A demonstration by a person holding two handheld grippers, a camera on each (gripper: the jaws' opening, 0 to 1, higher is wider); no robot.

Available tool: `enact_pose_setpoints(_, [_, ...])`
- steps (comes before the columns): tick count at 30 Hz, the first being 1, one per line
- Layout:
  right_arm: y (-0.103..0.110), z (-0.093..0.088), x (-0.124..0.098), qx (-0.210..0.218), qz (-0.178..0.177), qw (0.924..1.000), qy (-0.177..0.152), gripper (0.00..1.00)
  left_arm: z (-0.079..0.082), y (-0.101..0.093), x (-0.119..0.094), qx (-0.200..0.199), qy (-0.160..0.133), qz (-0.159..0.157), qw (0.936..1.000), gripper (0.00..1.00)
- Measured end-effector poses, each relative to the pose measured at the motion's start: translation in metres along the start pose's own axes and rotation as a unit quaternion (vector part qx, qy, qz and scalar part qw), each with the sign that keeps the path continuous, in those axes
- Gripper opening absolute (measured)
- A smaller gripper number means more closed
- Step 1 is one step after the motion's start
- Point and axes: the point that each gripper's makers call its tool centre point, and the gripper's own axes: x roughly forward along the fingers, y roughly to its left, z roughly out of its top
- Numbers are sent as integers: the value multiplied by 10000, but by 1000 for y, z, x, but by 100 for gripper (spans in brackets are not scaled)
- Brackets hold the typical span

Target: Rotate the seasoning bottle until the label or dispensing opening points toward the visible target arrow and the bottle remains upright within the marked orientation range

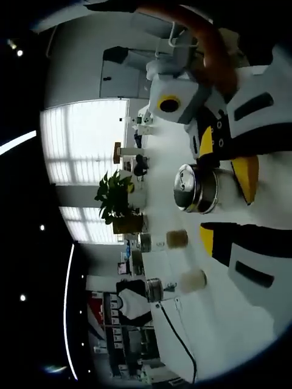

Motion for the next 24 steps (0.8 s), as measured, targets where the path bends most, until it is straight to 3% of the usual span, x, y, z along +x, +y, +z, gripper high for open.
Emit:
enact_pose_setpoints(4, [-1, 2, -1, -185, -95, 9998, -7, 31, 17, -3, -2, -233, -615, 322, 9973, 40])
enact_pose_setpoints(9, [-5, 3, -2, -163, -166, 9997, -24, 31, 4, -2, 0, -295, -368, 630, 9969, 42])
enact_pose_setpoints(13, [-7, 2, -3, -155, -206, 9997, -11, 31, 1, 4, -2, -334, -537, 1107, 9918, 43])
enact_pose_setpoints(21, [-6, 1, -3, -253, -220, 9994, 46, 31, -8, -8, 8, -551, -420, 1156, 9909, 44])
enact_pose_setpoints(23, [-6, 1, -3, -254, -218, 9994, 39, 31, -6, -6, 6, -499, -449, 1373, 9883, 44])
enact_pose_setpoints(24, [-6, 1, -3, -260, -213, 9994, 48, 31, -1, -1, 3, -419, -609, 1681, 9830, 45])
